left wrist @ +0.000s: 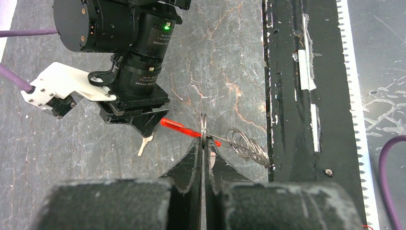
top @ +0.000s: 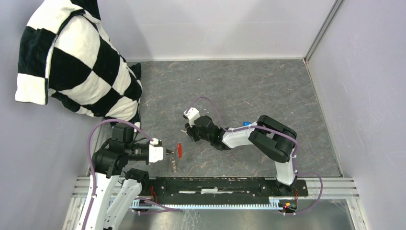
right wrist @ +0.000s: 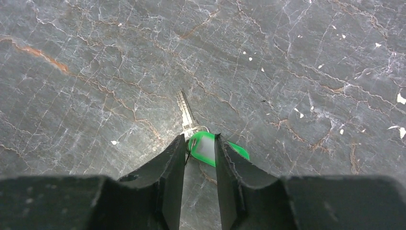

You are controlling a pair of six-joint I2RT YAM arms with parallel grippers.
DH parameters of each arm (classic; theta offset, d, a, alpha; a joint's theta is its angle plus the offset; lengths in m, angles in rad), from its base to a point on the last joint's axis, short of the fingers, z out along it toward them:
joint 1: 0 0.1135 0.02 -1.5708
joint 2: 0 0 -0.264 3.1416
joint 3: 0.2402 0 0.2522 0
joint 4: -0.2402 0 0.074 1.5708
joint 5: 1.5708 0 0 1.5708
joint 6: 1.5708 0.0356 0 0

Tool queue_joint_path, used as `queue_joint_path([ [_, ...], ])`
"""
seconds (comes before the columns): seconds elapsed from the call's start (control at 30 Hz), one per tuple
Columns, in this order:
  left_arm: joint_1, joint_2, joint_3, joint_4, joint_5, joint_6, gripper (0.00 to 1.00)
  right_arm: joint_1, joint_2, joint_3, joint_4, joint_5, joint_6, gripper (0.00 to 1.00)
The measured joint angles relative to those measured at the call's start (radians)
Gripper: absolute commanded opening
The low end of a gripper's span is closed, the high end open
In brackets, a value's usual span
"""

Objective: Put the keys on the keyring
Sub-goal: Pick up the key from the center of the board.

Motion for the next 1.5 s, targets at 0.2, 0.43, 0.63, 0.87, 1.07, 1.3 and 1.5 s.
queue_joint_path([
  [0.2,0.0,-0.002,0.001,0.0,0.0,0.0,0.02,0.0,0.01,0.002,0.012,0.0,0.008,0.25],
  [0.43,0.0,-0.006,0.002,0.0,0.0,0.0,0.02,0.0,0.016,0.001,0.019,-0.02,0.012,0.14],
  [0.63,0.0,-0.01,0.002,0.0,-0.001,0.0,0.02,0.0,0.015,-0.009,0.031,-0.054,0.021,0.36],
  [0.87,0.0,-0.017,0.007,0.0,-0.001,0.0,0.02,0.0,-0.024,-0.057,0.031,-0.063,0.023,0.31],
  [1.07,0.0,-0.017,0.007,0.0,-0.001,0.0,0.02,0.0,-0.035,-0.082,0.046,-0.069,0.026,0.17],
  [1.3,0.0,-0.016,0.017,0.0,-0.001,0.0,0.02,0.0,-0.036,-0.087,0.064,-0.088,0.022,0.0],
  [1.5,0.0,-0.015,0.02,0.0,0.0,0.0,0.02,0.0,-0.119,-0.155,0.078,-0.105,-0.034,0.0],
])
